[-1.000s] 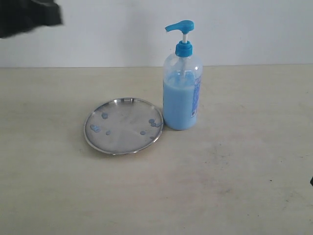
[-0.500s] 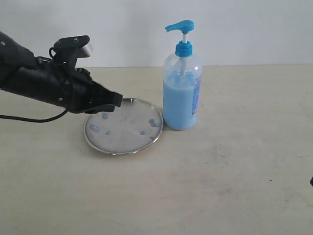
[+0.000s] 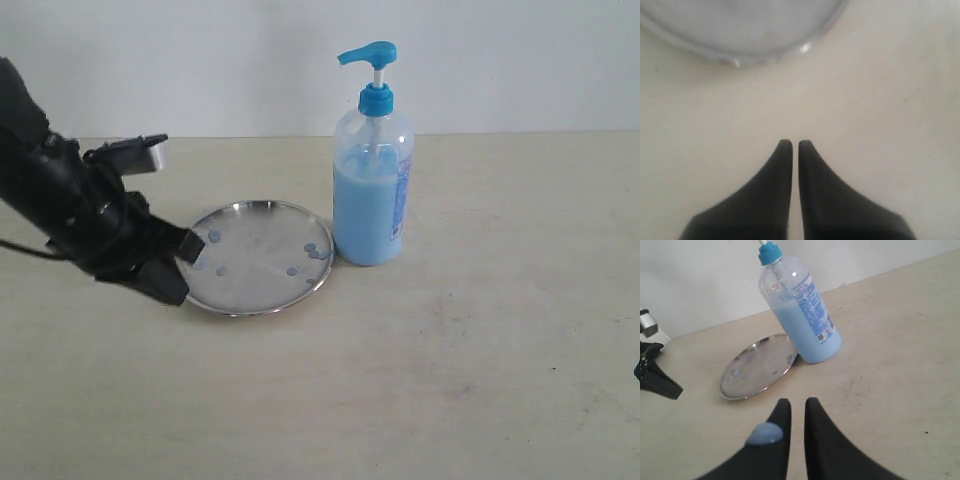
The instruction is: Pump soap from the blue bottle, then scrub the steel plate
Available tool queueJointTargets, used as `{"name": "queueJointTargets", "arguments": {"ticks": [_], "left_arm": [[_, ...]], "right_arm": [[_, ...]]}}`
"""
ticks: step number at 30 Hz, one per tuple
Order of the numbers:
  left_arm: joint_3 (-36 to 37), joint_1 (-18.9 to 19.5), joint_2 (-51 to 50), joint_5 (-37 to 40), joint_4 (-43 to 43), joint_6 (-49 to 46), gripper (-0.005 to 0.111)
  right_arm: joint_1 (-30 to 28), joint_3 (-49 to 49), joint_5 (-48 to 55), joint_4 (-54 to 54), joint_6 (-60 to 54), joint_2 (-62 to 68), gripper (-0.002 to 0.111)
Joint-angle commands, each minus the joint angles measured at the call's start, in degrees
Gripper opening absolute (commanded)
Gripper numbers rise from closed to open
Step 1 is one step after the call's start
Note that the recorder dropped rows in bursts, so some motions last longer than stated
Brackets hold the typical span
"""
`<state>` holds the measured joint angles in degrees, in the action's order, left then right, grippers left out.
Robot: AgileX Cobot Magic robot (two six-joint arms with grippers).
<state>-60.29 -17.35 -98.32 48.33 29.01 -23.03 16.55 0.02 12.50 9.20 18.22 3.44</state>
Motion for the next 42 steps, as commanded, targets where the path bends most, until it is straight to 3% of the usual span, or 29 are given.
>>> {"name": "queueJointTargets", "arguments": {"ticks": [1,6,10,15,19,20,22,24,26,28,29,31,32,33,34,35,36,37,39,40,41,42], "left_arm": [[-10.6,0.1,-6.7,-0.8,-0.6,-0.5,0.004],[-24.1,0.1,-17.2,-0.8,-7.3,4.5,0.004],[-30.5,0.0,-23.4,-0.7,-4.7,2.6,0.004],[-32.4,0.1,-27.0,2.0,0.0,-14.8,0.004],[-32.4,0.8,-25.9,14.3,-10.5,-20.2,0.004],[-32.4,0.9,-25.4,13.5,-12.9,-18.9,0.004],[-32.4,1.0,-24.2,3.8,-14.3,-15.8,0.004],[-32.4,1.0,-24.3,-12.1,-4.0,-13.0,0.004],[-32.5,0.3,-25.2,-20.5,12.7,-17.4,0.004],[-32.9,-0.4,-26.2,-19.0,25.1,-30.3,0.004],[-32.9,-0.4,-26.7,-6.8,26.2,-38.5,0.004],[-32.9,-0.4,-26.2,10.4,11.5,-45.9,0.004],[-32.9,-0.4,-25.7,11.7,3.6,-44.3,0.004],[-33.0,-0.4,-25.1,7.9,-2.5,-41.8,0.004],[-33.0,-0.4,-24.7,-2.3,-3.5,-39.6,0.004],[-33.0,-0.4,-24.7,-13.6,2.9,-35.8,0.004],[-33.0,-0.7,-25.3,-22.1,16.4,-32.6,0.004],[-33.0,-1.2,-25.9,-25.0,28.9,-33.3,0.004],[-33.0,-1.2,-26.4,-21.9,36.4,-41.0,0.004],[-33.0,-0.4,-26.3,-12.1,29.0,-47.1,0.004],[-33.0,0.1,-26.0,-6.5,21.8,-47.6,0.004],[-33.0,0.8,-25.3,-0.9,8.7,-45.5,0.004]], "right_arm": [[0.0,0.0,-0.3,-0.4,-0.1,0.2,0.000],[0.0,0.0,-0.3,-0.4,-0.1,0.2,0.000],[0.0,0.0,-0.3,-0.4,-0.1,0.2,0.000],[0.0,0.0,-0.3,-0.4,-0.1,0.2,0.000],[0.0,0.0,-0.3,-0.4,-0.1,0.2,0.000],[0.0,0.0,-0.3,-0.4,-0.1,0.2,0.000],[0.0,0.0,-0.3,-0.4,-0.1,0.2,0.000],[0.0,0.0,-0.3,-0.4,-0.1,0.2,0.000],[0.0,0.0,-0.3,-0.4,-0.1,0.2,0.000],[0.0,0.0,-0.3,-0.4,-0.1,0.2,0.000],[0.0,0.0,-0.3,-0.4,-0.1,0.2,0.000],[0.0,0.0,-0.3,-0.4,-0.1,0.2,0.000],[0.0,0.0,-0.3,-0.4,-0.1,0.2,0.000],[0.0,0.0,-0.3,-0.4,-0.1,0.2,0.000],[0.0,0.0,-0.3,-0.4,-0.1,0.2,0.000],[0.0,0.0,-0.3,-0.4,-0.1,0.2,0.000],[0.0,0.0,-0.3,-0.4,-0.1,0.2,0.000],[0.0,0.0,-0.3,-0.4,-0.1,0.2,0.000],[0.0,0.0,-0.3,-0.4,-0.1,0.2,0.000],[0.0,0.0,-0.3,-0.4,-0.1,0.2,0.000],[0.0,0.0,-0.3,-0.4,-0.1,0.2,0.000],[0.0,0.0,-0.3,-0.4,-0.1,0.2,0.000]]}}
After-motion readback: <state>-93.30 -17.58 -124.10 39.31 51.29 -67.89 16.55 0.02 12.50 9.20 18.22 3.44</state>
